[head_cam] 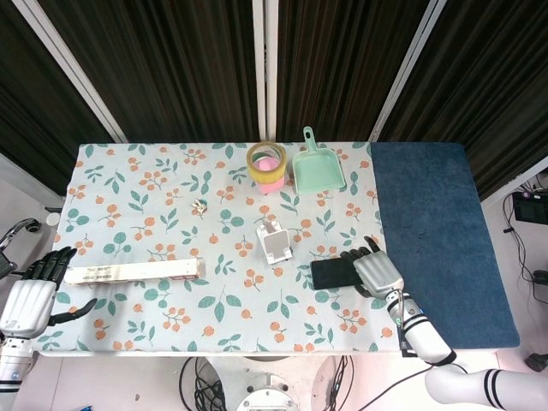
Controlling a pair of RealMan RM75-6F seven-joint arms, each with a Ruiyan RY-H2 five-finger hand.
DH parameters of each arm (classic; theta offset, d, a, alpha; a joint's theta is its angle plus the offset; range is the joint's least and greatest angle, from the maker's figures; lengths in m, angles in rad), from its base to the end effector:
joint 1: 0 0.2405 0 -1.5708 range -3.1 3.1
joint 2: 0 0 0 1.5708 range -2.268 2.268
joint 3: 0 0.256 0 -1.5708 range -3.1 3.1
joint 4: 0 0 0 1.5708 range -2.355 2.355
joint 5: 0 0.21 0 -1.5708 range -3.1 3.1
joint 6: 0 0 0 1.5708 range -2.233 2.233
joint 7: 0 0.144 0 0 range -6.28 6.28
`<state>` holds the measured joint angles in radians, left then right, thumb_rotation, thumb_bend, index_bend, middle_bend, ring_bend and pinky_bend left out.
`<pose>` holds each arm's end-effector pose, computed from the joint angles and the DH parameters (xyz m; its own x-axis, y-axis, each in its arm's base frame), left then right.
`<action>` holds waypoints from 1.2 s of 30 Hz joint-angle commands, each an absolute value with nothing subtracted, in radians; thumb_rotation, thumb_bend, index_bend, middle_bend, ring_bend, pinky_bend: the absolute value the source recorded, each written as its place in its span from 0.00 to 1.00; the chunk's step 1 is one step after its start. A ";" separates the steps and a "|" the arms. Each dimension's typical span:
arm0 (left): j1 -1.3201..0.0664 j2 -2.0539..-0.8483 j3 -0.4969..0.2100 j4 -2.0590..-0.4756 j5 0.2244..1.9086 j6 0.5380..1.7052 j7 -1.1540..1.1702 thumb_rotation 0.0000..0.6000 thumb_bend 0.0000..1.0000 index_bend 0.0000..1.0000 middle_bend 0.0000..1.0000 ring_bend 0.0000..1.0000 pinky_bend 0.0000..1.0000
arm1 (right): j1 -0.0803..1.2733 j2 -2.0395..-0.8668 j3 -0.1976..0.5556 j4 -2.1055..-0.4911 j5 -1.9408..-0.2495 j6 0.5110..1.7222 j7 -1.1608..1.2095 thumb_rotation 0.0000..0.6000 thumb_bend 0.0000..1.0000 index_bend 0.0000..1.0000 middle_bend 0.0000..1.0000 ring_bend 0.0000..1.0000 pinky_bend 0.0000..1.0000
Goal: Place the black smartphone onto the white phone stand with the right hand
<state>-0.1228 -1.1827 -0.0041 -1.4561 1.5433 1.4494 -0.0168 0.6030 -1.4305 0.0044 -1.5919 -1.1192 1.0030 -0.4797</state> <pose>-0.3295 0.1856 0.1405 0.4716 0.0592 0.8798 0.8808 -0.0786 -0.4669 -0.2175 -0.2840 -0.0023 0.5987 -0.3495 0.7207 -0.7972 -0.3480 0.4934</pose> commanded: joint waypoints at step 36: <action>-0.113 -1.195 -0.007 -1.426 1.532 1.457 -0.052 0.30 0.13 0.04 0.08 0.09 0.19 | 1.054 -1.100 0.094 -1.513 -1.976 0.849 -0.831 1.00 0.38 0.62 0.38 0.39 0.02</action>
